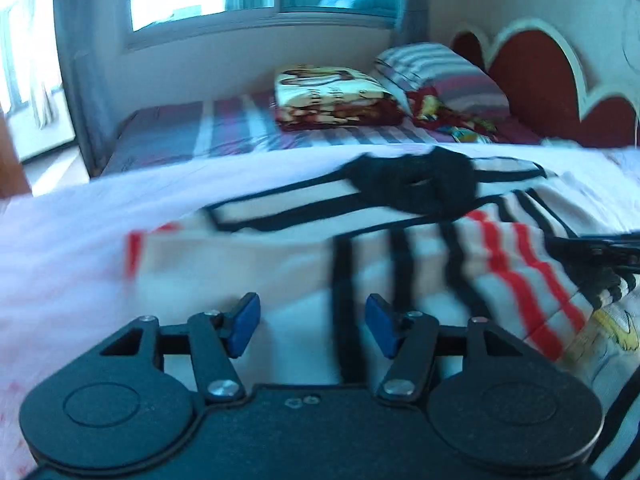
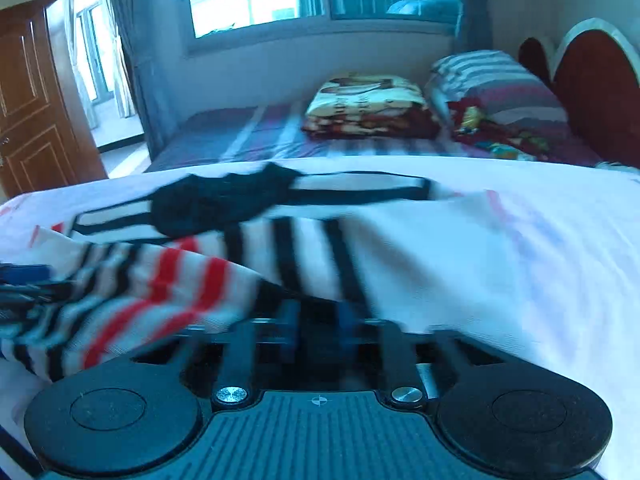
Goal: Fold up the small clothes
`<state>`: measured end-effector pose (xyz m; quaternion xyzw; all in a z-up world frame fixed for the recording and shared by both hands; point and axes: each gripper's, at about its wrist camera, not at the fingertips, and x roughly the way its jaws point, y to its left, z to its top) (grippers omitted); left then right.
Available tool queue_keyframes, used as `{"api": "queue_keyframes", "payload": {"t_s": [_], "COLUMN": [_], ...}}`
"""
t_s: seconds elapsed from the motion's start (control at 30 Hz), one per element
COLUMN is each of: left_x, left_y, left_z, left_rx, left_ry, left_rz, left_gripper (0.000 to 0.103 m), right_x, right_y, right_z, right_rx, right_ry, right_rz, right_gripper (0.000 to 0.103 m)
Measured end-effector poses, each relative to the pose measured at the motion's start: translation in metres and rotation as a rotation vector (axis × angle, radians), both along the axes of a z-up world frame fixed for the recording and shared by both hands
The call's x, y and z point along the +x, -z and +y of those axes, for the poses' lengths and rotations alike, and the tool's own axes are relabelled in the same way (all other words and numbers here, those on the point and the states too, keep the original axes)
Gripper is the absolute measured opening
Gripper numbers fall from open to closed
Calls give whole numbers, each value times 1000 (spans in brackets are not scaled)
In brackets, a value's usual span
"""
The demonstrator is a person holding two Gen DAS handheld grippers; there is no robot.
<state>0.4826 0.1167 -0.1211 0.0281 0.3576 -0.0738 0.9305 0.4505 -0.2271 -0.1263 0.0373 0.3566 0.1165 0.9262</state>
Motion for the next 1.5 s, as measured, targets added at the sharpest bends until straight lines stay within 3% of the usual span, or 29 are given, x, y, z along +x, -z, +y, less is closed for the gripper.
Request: {"api": "queue_keyframes", "payload": {"t_s": [0.13,0.23,0.4,0.5,0.6,0.67,0.77,0.9,1.0,1.07,1.37,1.5], "left_x": [3,-21,-44,-52,-67,-77,-79,-72,-80,-76,-75,-75], "left_y": [-14,-22,-9,-2,-2,-4,-4,-6,-16,-9,-2,-1], "left_z": [-8,-16,-33,-26,-9,-3,11,2,5,4,-3,-5], "left_rx": [16,-3,-41,-23,4,86,26,65,27,42,93,102], "left_ry": [-10,3,-39,-87,-62,-86,-78,-84,-89,-84,-70,-77], "left_rz": [15,-23,-15,-7,-21,-31,-28,-10,-28,3,-12,-14], "left_gripper": [56,58,59,59,55,56,55,55,54,54,56,56], "right_x": [-4,-24,-43,-49,-49,-45,-39,-36,-45,-34,-30,-27], "right_y": [-16,-26,-16,-9,-8,-6,-8,-12,-21,-10,-13,-9], "right_z": [2,14,61,72,41,17,13,23,23,28,36,33], "right_rx": [13,39,37,-35,-76,-72,-55,-97,-62,-61,-138,-116], "right_ry": [19,-49,-157,-182,-63,2,-2,-2,13,16,-13,-12], "right_rz": [-18,-29,-9,-24,-13,21,53,53,-5,78,95,100], "right_gripper": [12,13,13,12,12,12,13,16,16,16,16,16]}}
